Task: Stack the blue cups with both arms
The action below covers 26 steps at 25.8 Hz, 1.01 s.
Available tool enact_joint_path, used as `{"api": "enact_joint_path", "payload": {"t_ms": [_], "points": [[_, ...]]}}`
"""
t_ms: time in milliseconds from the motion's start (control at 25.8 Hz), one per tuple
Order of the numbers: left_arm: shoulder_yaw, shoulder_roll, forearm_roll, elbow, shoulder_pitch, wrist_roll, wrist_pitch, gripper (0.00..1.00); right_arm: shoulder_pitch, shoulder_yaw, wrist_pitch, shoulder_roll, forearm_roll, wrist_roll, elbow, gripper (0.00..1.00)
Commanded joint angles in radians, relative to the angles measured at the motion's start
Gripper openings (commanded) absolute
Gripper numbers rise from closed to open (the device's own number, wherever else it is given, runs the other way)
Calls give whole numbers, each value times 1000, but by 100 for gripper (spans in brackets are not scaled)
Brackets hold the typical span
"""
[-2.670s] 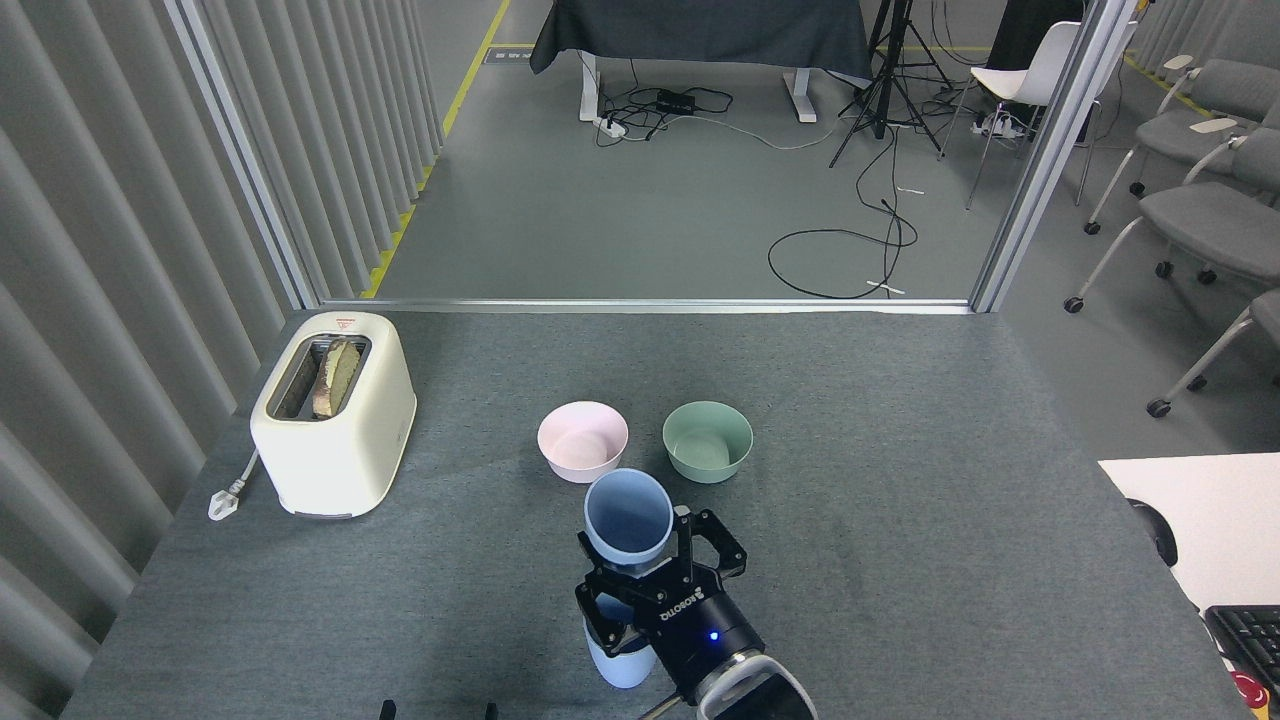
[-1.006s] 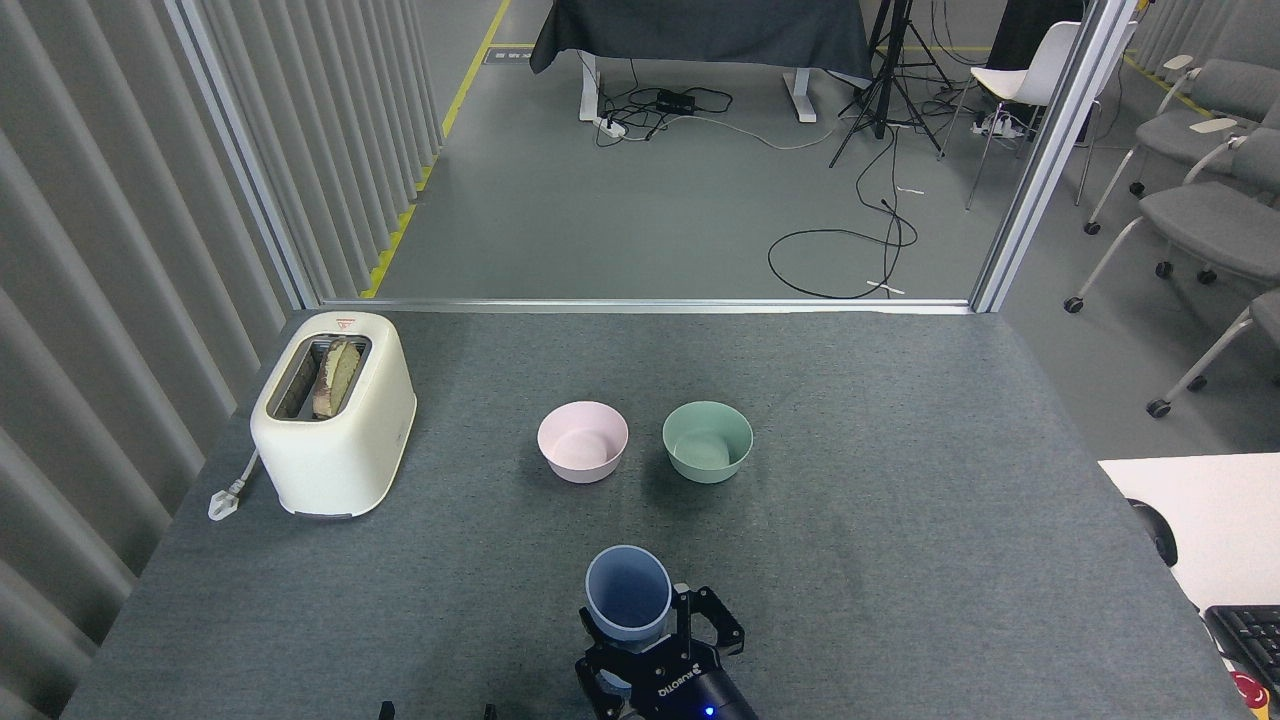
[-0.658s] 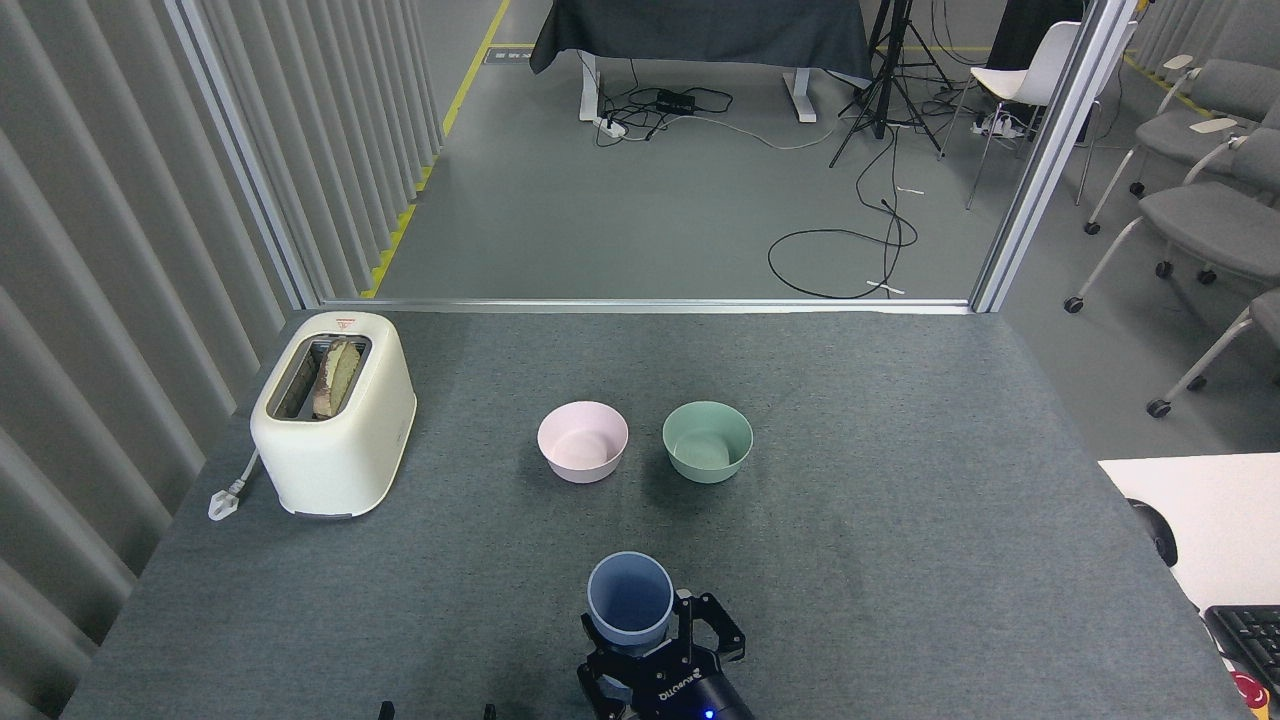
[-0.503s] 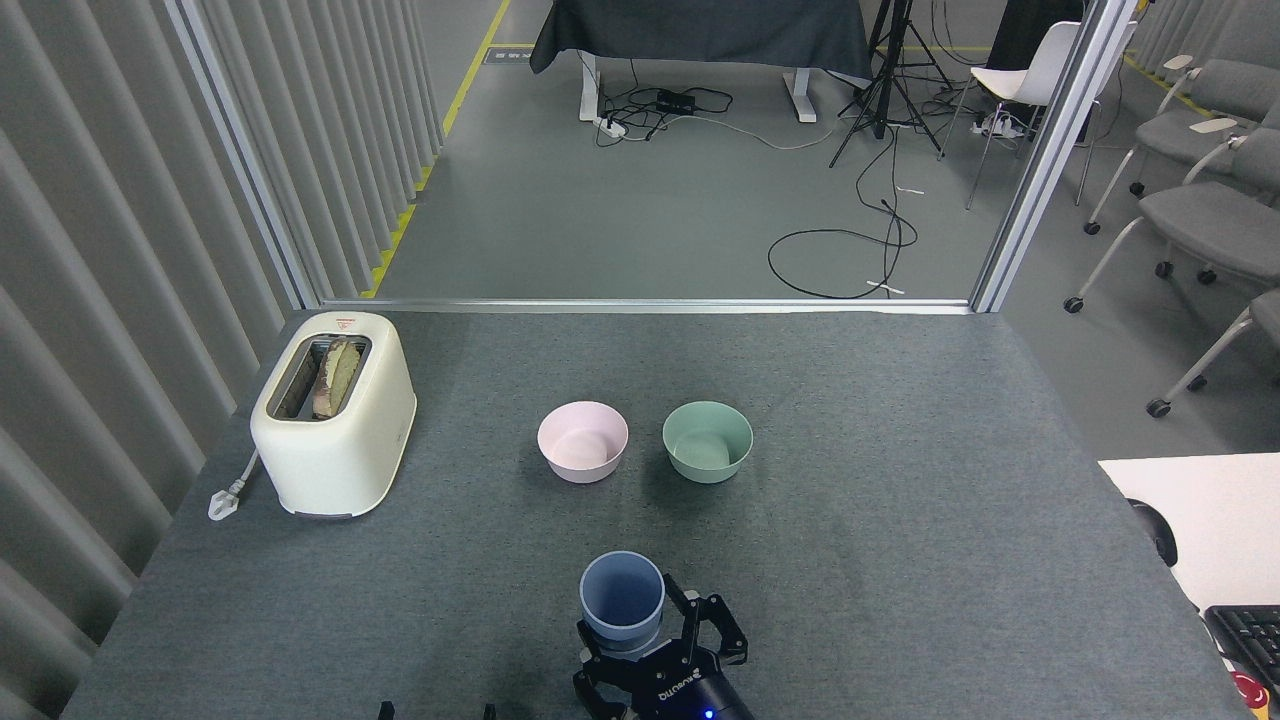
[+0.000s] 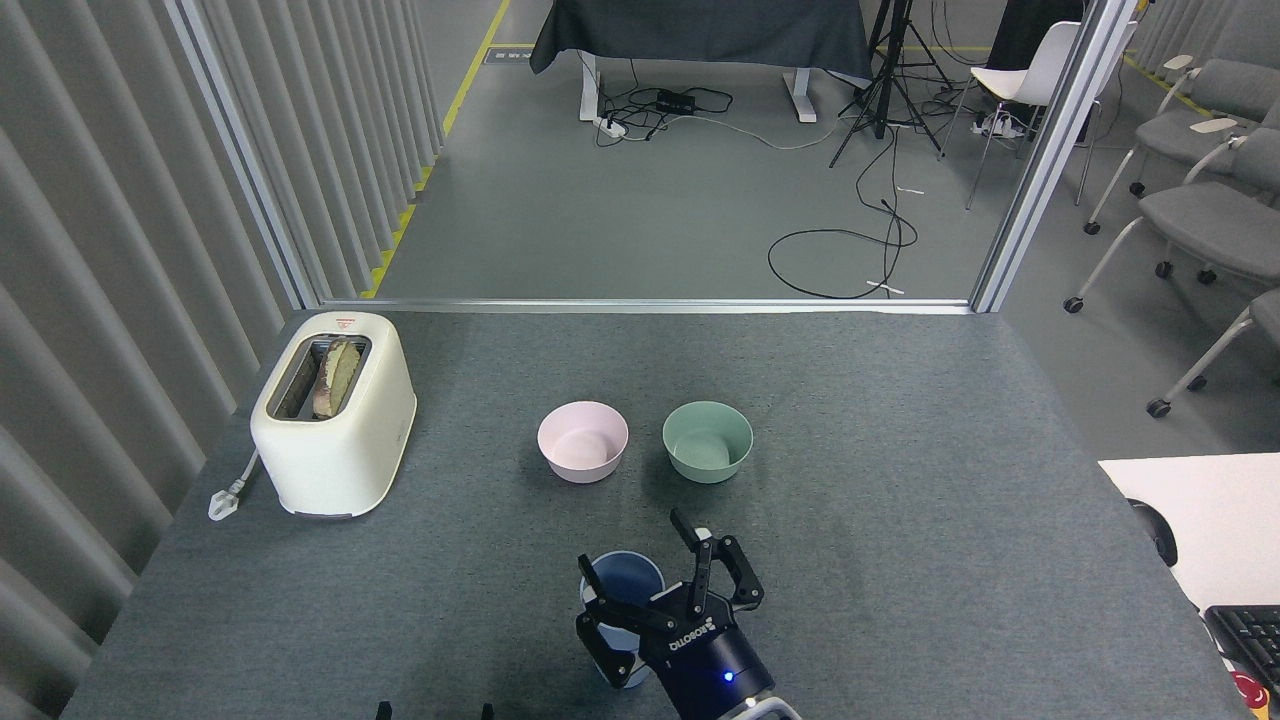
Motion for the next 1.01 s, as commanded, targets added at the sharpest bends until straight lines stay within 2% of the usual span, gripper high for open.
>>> {"api": "enact_joint_path", "payload": {"t_ms": [0,116,271,348,542,812,967], "points": [[1,0,0,-1,2,0,0,100,-4,-93,2,-9,-55,-4,-25,100],[1,0,0,-3,1,0,-1,100,21,-213,-7,-43,-78,-5,-17,100],[1,-2,0,-4,-4,0,-8,100,145,-285,-28,-144,-115,-53,-14,100],[1,-3,2,-4,-4,-2,-8,100,211,-303,-31,-170,-147,-96,-6,100],[1,-2,3,-6,-4,-2,-11,100,328,-366,-31,-160,-169,-140,3,100],[1,0,21,-4,-13,0,-14,100,389,-374,-31,-158,-175,-175,15,100],[1,0,21,-4,-5,0,-31,100,397,-375,-28,-149,-178,-211,15,100]]}}
